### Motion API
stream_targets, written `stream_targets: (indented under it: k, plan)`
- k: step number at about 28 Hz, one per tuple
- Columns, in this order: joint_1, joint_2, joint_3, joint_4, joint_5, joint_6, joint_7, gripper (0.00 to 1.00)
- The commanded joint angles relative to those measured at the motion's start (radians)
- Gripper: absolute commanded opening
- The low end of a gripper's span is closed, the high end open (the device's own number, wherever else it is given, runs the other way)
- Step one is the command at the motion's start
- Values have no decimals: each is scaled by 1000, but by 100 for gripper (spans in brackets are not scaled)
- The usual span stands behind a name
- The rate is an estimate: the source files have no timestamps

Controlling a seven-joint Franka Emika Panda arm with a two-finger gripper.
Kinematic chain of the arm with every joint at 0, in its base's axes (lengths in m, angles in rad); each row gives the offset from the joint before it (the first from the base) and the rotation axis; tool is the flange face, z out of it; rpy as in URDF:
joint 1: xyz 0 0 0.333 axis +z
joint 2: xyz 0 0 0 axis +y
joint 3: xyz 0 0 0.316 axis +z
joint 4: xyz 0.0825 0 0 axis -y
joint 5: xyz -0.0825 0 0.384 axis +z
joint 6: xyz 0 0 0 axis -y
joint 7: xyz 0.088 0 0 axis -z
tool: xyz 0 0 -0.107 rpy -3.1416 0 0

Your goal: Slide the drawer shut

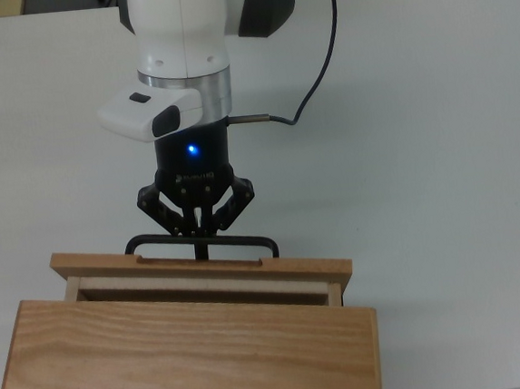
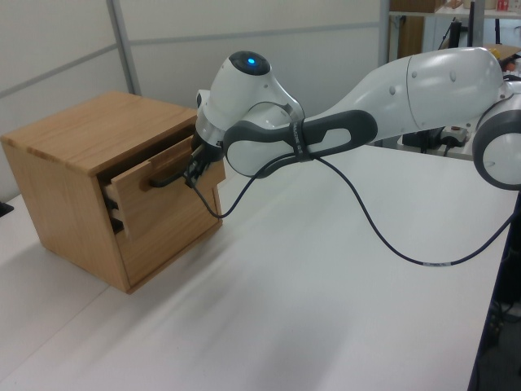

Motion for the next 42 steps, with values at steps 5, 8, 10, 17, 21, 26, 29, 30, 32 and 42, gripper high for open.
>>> stream_targets:
  k: [5,8,10,17,21,26,29,30,32,42]
  plan:
    - [3,47,-15,21,-59,176,22,0]
    - [3,57,-24,21,-61,199,22,0]
    - [3,66,-26,21,-63,250,20,0]
    - [3,93,-26,21,-98,343,20,0]
    - [3,93,-26,21,-99,357,22,0]
    - [3,81,-26,13,-86,347,25,0]
    - [-7,64,-26,10,-84,287,43,0]
    - [-8,57,-26,10,-86,249,52,0]
    - [-8,34,-23,12,-83,115,60,0]
    - [-19,-81,-15,10,20,-333,51,0]
